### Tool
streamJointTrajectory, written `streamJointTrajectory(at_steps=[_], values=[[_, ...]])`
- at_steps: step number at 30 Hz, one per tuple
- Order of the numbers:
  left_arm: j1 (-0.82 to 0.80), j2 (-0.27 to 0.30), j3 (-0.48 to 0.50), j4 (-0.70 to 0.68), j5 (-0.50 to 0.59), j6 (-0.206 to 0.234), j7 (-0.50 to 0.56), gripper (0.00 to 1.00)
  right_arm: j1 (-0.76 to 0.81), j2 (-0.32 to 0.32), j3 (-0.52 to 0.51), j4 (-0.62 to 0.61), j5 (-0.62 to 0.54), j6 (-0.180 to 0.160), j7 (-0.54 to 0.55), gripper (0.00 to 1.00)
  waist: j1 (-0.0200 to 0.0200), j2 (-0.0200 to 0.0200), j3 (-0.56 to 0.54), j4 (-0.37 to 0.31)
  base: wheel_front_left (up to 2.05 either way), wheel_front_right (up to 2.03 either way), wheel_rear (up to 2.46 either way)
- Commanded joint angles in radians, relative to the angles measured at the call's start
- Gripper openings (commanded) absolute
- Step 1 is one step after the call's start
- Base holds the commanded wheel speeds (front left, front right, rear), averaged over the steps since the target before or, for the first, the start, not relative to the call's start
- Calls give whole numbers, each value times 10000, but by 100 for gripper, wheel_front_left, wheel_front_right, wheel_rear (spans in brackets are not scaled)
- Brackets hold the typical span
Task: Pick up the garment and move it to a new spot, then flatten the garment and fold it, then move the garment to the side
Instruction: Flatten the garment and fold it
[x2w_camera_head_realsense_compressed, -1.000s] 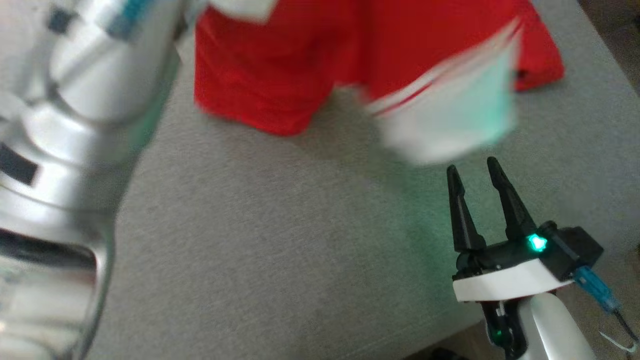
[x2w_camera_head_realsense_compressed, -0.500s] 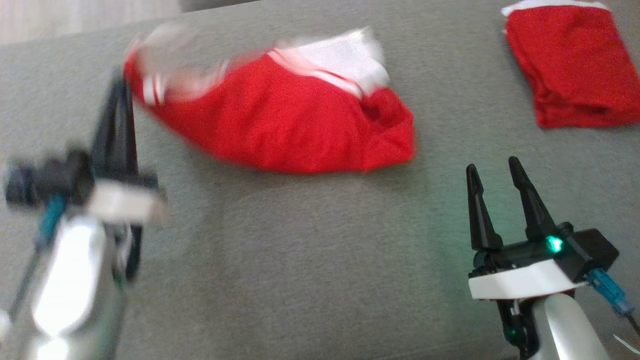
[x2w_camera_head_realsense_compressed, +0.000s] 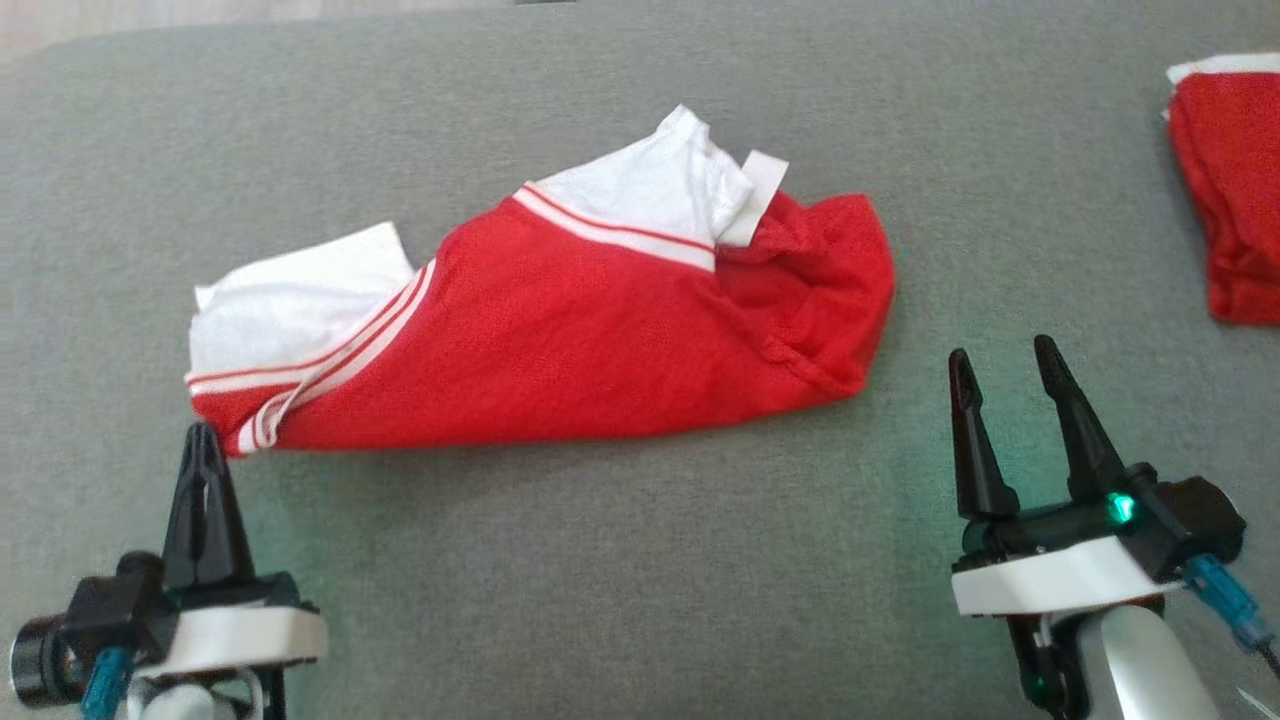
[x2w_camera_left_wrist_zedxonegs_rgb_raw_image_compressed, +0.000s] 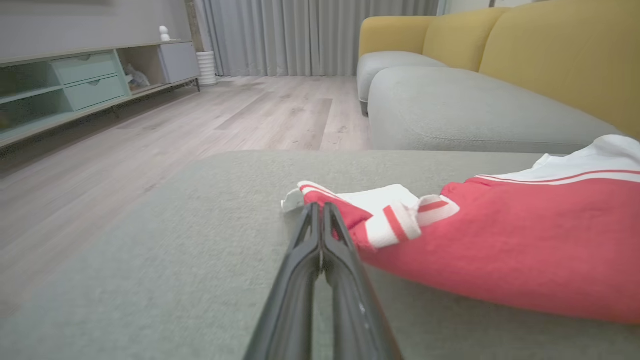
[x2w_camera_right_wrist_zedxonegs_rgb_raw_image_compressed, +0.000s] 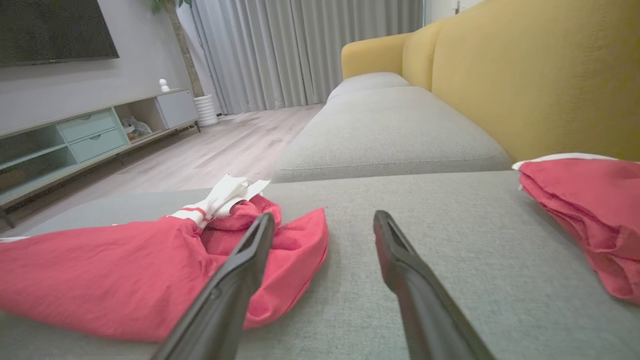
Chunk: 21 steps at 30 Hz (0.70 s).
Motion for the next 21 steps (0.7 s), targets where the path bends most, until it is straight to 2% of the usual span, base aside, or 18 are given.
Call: streamJointTrajectory(at_steps=[1, 2, 3, 7, 10, 12, 15, 17, 21], values=[[-193, 104, 461, -351, 91, 18, -95, 0, -19, -41, 222, -268, -90, -7, -36, 100, 1, 0, -37, 54, 0, 0, 0], [-162, 94, 496, -352, 130, -13, -95, 40, -28, -41, 236, -257, -102, -7, -36, 100, 1, 0, -35, 63, 0, 0, 0], [-176, 120, 523, -373, 219, -13, -96, 100, -45, -41, 254, -244, -114, -7, -36, 100, 1, 0, -28, 60, 0, 0, 0], [-602, 376, 438, -797, 781, -46, -96, 100, -154, -41, 305, -245, -128, -7, -36, 100, 1, 0, 93, -44, 0, 0, 0], [-1384, 689, 86, -1153, 1184, -319, -68, 100, -219, -41, 321, -266, -168, -7, -36, 100, 1, 0, 263, -138, 0, 0, 0], [-2172, 940, -235, -1354, 1369, -681, 189, 100, -313, -41, 352, -267, -210, -7, -36, 100, 1, 0, 416, -233, 0, 0, 0], [-3660, 1429, -845, -1447, 1553, -1578, 918, 100, -543, -41, 405, -293, -271, -7, -36, 100, 1, 0, 737, -449, 0, 0, 0], [-4758, 1672, -1298, -1374, 1560, -1997, 1494, 100, -712, -41, 442, -325, -285, -7, -36, 100, 1, 0, 1006, -626, 0, 0, 0], [-6906, 2101, -2463, -720, 1352, -2322, 2548, 100, -1063, -41, 557, -382, -220, -7, -36, 100, 1, 0, 1661, -1042, 0, 0, 0]])
